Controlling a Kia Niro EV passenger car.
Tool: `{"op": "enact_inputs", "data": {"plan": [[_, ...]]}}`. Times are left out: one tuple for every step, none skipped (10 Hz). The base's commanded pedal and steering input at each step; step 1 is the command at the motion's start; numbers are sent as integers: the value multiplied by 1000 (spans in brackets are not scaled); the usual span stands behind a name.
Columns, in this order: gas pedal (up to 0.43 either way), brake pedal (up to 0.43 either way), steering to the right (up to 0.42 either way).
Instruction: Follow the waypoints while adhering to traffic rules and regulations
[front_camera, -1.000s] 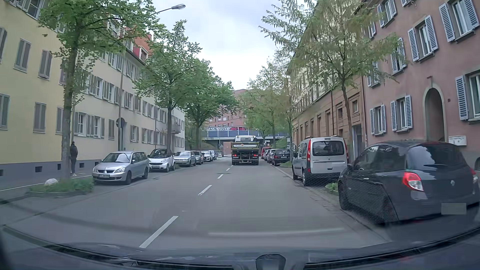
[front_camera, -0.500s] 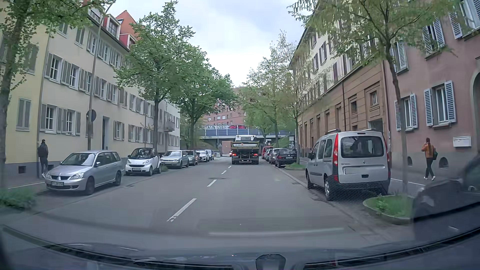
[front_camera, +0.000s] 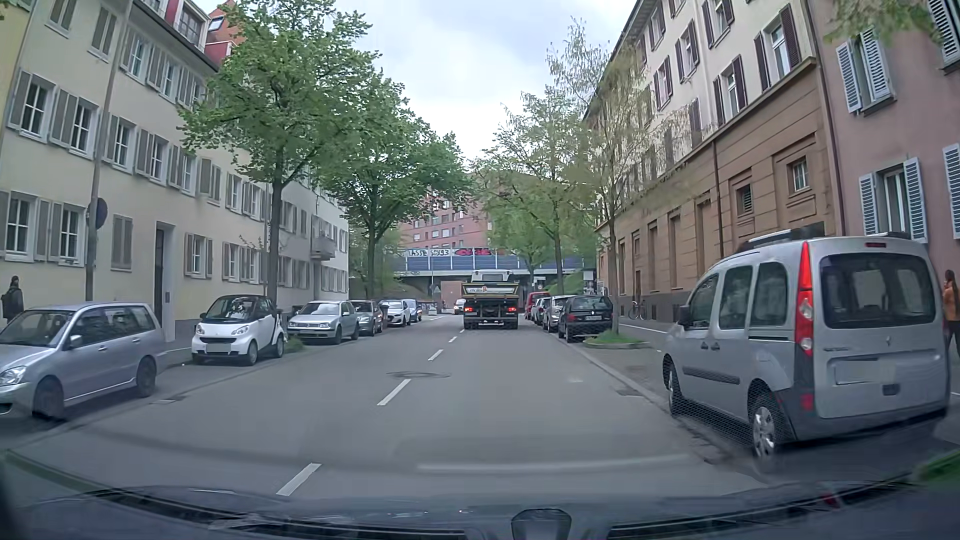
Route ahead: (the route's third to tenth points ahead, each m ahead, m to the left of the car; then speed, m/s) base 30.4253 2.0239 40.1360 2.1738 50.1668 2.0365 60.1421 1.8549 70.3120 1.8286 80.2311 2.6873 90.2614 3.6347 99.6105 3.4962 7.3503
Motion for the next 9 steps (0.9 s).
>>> {"op": "enact_inputs", "data": {"plan": [[98,0,2],[98,0,2],[98,0,2],[98,0,2],[98,0,2],[98,0,2],[98,0,2],[98,0,2],[98,0,2]]}}
